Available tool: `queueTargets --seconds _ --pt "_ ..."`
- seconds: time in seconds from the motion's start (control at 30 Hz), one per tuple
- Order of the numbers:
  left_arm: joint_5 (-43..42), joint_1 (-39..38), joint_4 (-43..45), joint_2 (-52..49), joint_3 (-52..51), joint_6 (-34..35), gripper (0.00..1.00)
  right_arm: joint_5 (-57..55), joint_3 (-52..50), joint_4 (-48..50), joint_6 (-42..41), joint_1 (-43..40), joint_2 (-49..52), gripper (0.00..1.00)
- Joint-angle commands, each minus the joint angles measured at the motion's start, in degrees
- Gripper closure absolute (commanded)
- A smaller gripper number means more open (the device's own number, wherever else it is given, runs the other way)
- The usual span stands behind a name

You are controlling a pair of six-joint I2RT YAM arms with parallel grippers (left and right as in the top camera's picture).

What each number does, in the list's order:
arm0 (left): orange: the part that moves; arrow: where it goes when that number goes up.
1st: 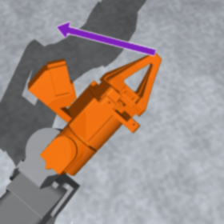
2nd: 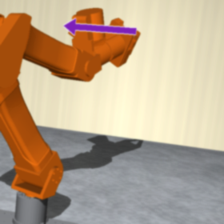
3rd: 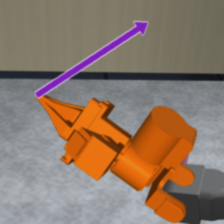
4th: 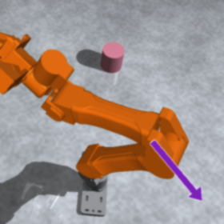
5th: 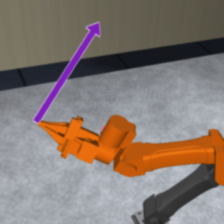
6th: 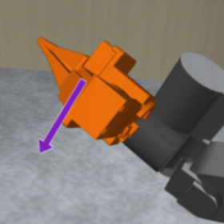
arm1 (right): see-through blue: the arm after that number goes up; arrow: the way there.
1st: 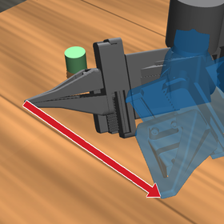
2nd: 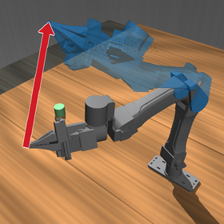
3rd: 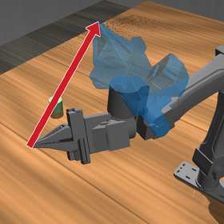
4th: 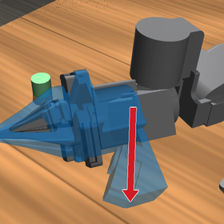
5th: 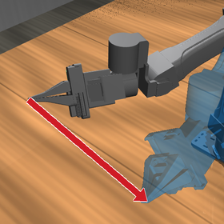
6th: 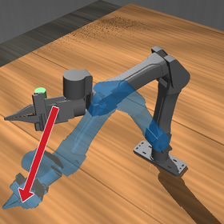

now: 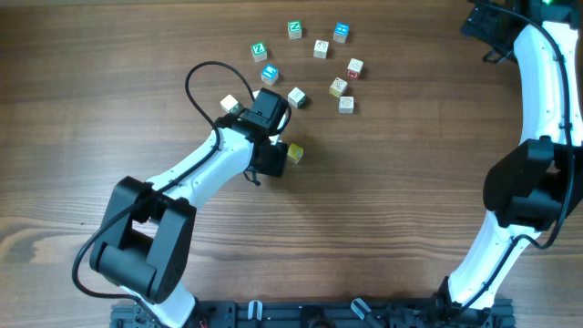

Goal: Form a circle

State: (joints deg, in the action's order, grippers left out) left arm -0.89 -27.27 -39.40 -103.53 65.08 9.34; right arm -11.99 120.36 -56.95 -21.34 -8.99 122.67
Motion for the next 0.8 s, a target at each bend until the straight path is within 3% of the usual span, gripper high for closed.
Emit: queueTargets --seconds 0.0,0.43,0.77 --pt "0.8 0.2 0.2 -0.8 -0.6 0.6 0.53 0.5 -0.1 0.0 0.3 0.2 0.8 0.00" --pt "2.1 0.2 1.2 -0.8 -1.9 2.1 0.49 0.5 -0.1 0.0 0.3 0.2 0.8 0.00" --pt "2.1 0.2 1.7 -0.8 -2.3 2.1 0.66 0.5 -0.1 0.0 0.3 0.2 0.8 0.00"
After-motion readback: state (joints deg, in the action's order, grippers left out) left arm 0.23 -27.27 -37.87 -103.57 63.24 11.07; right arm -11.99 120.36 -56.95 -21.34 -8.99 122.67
